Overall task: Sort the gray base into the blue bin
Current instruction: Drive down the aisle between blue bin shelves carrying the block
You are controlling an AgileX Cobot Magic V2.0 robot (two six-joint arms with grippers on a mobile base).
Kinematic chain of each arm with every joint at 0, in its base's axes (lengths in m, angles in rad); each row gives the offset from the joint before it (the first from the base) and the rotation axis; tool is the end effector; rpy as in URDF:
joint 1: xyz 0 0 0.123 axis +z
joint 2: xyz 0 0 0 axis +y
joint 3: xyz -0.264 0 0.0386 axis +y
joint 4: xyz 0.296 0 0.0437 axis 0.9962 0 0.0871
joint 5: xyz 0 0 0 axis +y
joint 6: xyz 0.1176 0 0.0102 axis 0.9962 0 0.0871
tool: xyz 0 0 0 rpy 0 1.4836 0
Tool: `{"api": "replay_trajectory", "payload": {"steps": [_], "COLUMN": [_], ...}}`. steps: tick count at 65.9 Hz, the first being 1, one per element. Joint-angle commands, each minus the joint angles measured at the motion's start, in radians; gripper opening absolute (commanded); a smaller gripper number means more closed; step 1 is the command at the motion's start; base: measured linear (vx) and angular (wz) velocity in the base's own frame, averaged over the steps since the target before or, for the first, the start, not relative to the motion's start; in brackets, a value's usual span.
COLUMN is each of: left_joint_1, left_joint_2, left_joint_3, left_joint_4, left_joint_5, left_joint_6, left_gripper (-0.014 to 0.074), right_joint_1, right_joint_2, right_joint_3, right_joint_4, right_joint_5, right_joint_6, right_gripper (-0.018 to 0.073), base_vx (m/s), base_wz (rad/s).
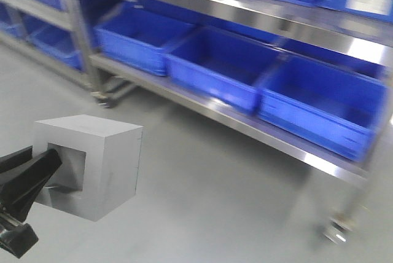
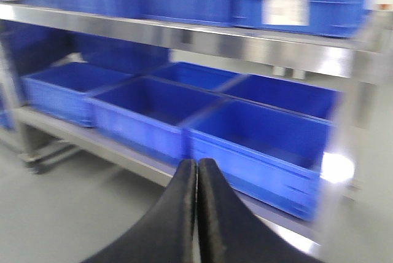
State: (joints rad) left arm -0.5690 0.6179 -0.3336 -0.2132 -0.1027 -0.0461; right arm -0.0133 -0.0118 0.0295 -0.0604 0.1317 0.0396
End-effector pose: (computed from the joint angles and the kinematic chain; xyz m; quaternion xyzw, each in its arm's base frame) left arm 0.1876 -0.1169 0.2549 0.1074 0.7326 -0.2628 0.6186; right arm 0.1501 -0.0029 0.1895 0.0002 0.7287 -0.0144 0.6847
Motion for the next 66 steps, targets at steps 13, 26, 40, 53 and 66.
{"api": "replay_trajectory", "payload": {"steps": [13,26,40,53,66], "left_joint_1": [-0.003,-0.003,-0.003,-0.003,-0.003], "left_joint_2": [-0.006,-0.006,-0.006,-0.006,-0.006], "left_joint_3": [-0.035,-0.035,-0.035,-0.035,-0.035], "left_joint_4": [-0.004,-0.004,-0.004,-0.004,-0.004], "left_joint_5": [-0.104,-0.104,-0.104,-0.104,-0.104], "left_joint_6": [-0.006,-0.006,-0.006,-0.006,-0.006], "left_gripper": [-0.0006,-0.0006,-0.0006,-0.0006,-0.0006], "right_joint_1": [-0.004,-0.004,-0.004,-0.004,-0.004], "right_joint_2": [-0.012,-0.012,-0.012,-0.012,-0.012], "right_joint_3": [0.015,0.015,0.015,0.015,0.015], "right_joint_4": [-0.006,-0.006,-0.006,-0.006,-0.006], "right_joint_5": [-0.074,-0.074,-0.074,-0.074,-0.074], "right_joint_6": [-0.006,-0.006,-0.006,-0.006,-0.006], "right_gripper": [-0.0009,-0.0009,-0.0009,-0.0009,-0.0009], "base_vx": [0.22,0.21,0.21,0.22,0.22], "base_wz": [0.85,0.82,0.80,0.84,0.83]}}
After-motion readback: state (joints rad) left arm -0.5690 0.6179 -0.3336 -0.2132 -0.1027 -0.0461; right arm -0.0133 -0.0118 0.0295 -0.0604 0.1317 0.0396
